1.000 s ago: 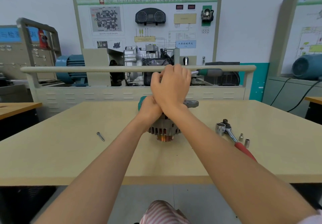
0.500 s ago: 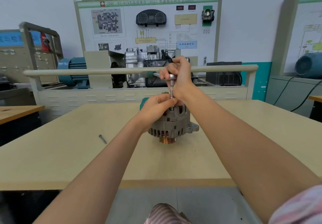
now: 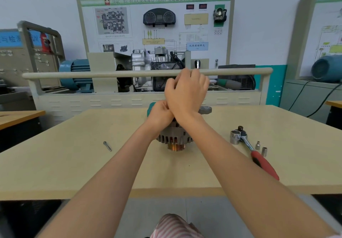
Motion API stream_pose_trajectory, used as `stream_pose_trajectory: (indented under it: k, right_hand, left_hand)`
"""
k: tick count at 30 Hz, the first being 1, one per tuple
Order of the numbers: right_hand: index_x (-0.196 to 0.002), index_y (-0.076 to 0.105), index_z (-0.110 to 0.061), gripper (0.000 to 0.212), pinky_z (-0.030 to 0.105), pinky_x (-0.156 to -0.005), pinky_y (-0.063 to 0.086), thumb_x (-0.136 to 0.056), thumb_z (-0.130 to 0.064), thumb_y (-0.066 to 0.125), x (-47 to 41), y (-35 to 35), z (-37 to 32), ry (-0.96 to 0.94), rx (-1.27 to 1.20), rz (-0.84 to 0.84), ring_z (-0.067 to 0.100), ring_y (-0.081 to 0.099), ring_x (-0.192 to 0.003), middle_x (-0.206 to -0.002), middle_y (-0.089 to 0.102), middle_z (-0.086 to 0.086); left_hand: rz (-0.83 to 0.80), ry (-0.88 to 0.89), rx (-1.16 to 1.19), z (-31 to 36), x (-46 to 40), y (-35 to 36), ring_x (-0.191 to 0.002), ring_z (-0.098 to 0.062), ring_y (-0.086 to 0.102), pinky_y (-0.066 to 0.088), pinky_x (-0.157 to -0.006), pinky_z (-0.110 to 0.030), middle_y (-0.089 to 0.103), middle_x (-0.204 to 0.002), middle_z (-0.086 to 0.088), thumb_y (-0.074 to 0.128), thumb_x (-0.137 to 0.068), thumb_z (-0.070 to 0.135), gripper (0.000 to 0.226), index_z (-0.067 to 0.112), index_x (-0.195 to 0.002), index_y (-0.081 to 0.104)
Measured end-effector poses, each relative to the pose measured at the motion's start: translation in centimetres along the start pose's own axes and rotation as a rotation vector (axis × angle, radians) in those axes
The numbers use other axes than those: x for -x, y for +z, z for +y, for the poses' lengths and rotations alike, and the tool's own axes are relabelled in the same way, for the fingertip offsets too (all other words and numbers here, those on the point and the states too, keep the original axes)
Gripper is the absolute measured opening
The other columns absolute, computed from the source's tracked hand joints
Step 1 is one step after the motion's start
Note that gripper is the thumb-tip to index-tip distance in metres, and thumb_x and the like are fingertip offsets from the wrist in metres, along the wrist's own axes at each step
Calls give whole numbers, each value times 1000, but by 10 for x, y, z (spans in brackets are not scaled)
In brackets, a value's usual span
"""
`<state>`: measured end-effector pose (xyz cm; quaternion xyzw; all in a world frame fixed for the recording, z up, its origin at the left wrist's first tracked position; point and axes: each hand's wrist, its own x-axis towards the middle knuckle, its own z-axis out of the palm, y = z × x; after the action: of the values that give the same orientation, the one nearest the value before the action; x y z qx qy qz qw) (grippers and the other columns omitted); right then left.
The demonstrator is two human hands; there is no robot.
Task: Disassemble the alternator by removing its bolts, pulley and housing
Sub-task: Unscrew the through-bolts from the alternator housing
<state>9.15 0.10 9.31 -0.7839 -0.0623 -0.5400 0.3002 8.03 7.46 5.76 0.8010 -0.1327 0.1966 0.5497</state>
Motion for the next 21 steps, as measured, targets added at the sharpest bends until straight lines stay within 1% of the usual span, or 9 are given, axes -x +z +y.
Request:
stream_pose_trajectory:
  k: [3,6,8,12,14,16,18,19,21]
  right_hand:
    - [-57,43,-15,31,33,-90,30,-88,-21,46,-10,-2,-3,55,-326,24,14,41,-71,-64,45,-5]
    - [-41,27,-22,52,24,-57,31,-90,-17,46,-19,1,-7,95,-633,-87,8,29,-40,-36,25,-12]
    - [-40,27,-21,54,23,-48,24,-91,-15,45,-25,4,-7,198,-846,-233,7,24,-37,-32,23,-12]
    - [-35,32,-20,58,30,-70,43,-92,-16,36,-42,0,1,497,-1312,-542,14,36,-42,-34,32,-4]
    - [-31,35,-19,61,34,-78,44,-92,-18,35,-45,-1,6,562,-1457,-587,17,39,-46,-35,37,1]
    - [-36,40,-16,57,33,-80,44,-93,-16,35,-40,-2,4,545,-1383,-532,16,43,-50,-38,43,-1]
    - [-45,50,-13,50,25,-74,44,-94,-13,37,-27,-2,-2,411,-1112,-358,8,47,-53,-45,49,-5]
    - [-52,56,-9,45,24,-75,43,-94,-12,38,-19,-1,-3,278,-899,-248,7,49,-59,-53,51,-4]
    - [-73,62,-3,30,32,-92,37,-91,-15,40,-5,3,-6,-14,-327,-92,17,49,-80,-75,53,3]
  left_hand:
    - [-56,1,27,4,0,0,-49,8,54,40,-48,-8,59,-48,17,49,-89,2,33,23,-65,57]
    - [-117,-6,40,7,1,-1,-51,9,56,39,-48,-6,63,-55,19,50,-93,11,28,27,-74,61]
    - [-135,0,53,8,2,-2,-57,10,59,40,-48,-5,67,-62,19,51,-95,18,24,29,-79,64]
    - [-160,4,113,9,3,-3,-74,6,66,42,-56,-4,74,-83,14,52,-96,25,19,27,-93,70]
    - [-152,0,122,8,4,-3,-79,3,67,44,-60,-6,74,-87,12,54,-95,26,18,28,-92,71]
    - [-133,5,117,7,4,-3,-81,0,67,46,-63,-10,74,-86,12,56,-94,27,16,29,-91,72]
    - [-103,10,91,7,5,-3,-74,-2,66,45,-60,-11,73,-76,14,57,-93,22,17,29,-85,70]
    - [-78,5,69,5,4,-3,-69,-3,64,44,-57,-11,70,-67,15,56,-92,15,22,27,-78,68]
    - [2,-30,7,2,2,-2,-65,-7,55,42,-55,-15,63,-60,11,52,-91,6,27,22,-70,60]
